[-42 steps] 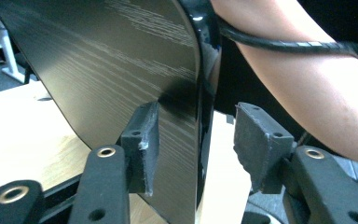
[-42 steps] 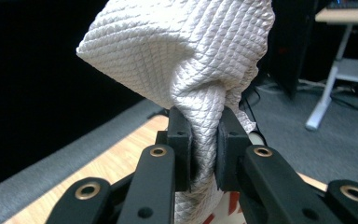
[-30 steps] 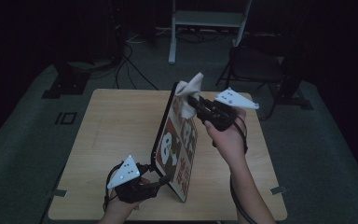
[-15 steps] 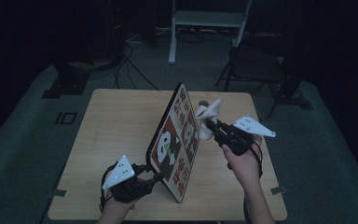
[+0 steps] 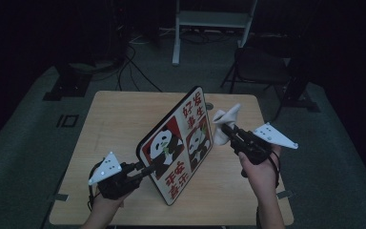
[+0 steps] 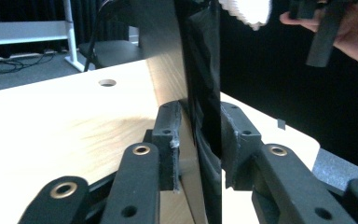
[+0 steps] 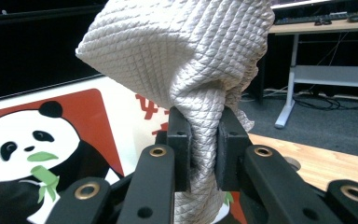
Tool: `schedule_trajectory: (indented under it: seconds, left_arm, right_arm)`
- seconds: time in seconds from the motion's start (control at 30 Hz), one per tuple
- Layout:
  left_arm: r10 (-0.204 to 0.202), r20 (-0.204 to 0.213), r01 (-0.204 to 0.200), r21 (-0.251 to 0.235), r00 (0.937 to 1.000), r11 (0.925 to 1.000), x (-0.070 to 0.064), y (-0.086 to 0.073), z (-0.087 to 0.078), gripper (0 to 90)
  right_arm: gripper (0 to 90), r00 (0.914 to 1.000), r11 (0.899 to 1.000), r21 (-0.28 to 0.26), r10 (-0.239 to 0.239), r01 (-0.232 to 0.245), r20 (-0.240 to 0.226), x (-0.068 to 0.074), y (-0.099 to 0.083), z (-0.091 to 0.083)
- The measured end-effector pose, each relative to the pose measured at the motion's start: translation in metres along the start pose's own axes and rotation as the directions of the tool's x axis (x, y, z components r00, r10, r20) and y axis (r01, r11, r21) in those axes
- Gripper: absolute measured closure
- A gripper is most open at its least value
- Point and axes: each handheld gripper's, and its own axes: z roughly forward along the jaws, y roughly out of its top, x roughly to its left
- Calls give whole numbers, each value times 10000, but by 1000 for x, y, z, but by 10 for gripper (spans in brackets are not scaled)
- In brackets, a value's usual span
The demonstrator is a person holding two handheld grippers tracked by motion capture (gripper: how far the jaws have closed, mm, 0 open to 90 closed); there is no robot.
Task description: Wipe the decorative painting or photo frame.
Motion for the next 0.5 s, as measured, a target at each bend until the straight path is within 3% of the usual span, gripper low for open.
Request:
schedule_trajectory:
  seconds: [0.2, 0.23, 0.3, 0.5]
  left_arm:
    - [-517, 52, 519, -472, 9986, 9975, 21, -3, -4, 757]
    - [-462, 82, 466, -500, 9989, 9977, 20, -4, -3, 755]
    - [-531, 157, 537, -383, 9985, 9978, 18, -5, 0, 662]
    - [-828, -194, 822, -288, 9964, 9962, 6, -17, 12, 664]
  right_arm:
    - [791, 9999, 9999, -100, -107, 107, 10, 3, 2, -1]
    - [791, 9999, 9999, -123, -105, 105, -4, 4, 3, -1]
    - [791, 9999, 9998, -180, -110, 108, -67, 6, 3, 0]
    - [791, 9996, 9995, -224, -224, 221, -159, 11, 4, 1]
